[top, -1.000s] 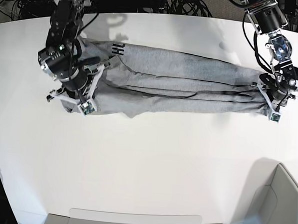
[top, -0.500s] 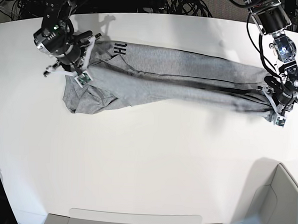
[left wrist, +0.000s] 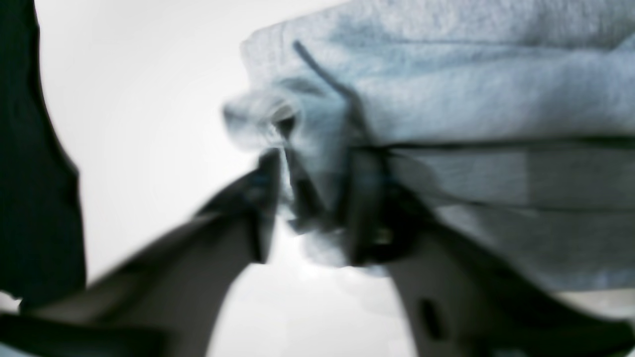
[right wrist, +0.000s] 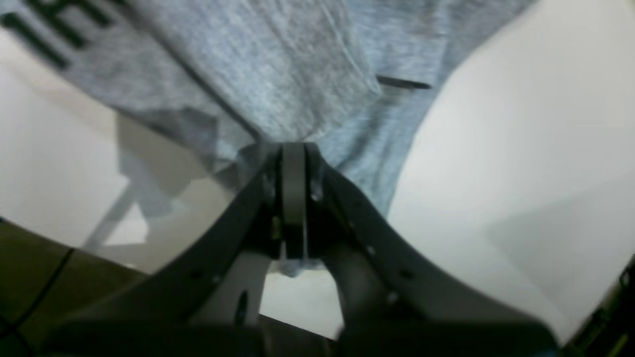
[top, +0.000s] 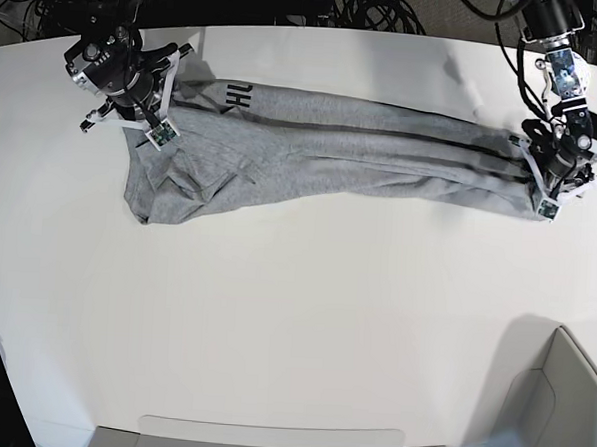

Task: Fold the T-shirt properly
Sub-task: 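Pull the strip ends apart with both grippers to straighten it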

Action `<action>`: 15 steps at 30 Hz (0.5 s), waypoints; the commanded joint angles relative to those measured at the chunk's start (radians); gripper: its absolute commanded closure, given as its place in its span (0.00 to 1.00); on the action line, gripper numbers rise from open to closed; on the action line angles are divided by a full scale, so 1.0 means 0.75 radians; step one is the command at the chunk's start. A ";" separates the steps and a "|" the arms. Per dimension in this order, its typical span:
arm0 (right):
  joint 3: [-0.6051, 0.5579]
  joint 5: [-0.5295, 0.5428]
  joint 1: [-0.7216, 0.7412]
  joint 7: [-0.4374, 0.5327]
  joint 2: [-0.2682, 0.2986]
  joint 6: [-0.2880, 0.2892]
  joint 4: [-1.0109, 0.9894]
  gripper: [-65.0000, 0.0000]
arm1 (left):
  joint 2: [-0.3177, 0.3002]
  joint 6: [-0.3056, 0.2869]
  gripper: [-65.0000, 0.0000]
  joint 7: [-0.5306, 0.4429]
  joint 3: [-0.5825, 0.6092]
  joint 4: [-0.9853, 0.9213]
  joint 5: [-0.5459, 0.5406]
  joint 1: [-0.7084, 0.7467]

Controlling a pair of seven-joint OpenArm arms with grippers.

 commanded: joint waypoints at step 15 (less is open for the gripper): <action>0.001 -0.077 0.014 0.001 0.010 0.021 0.018 1.00 | -0.018 0.007 0.46 0.202 -0.020 0.261 -0.010 -0.046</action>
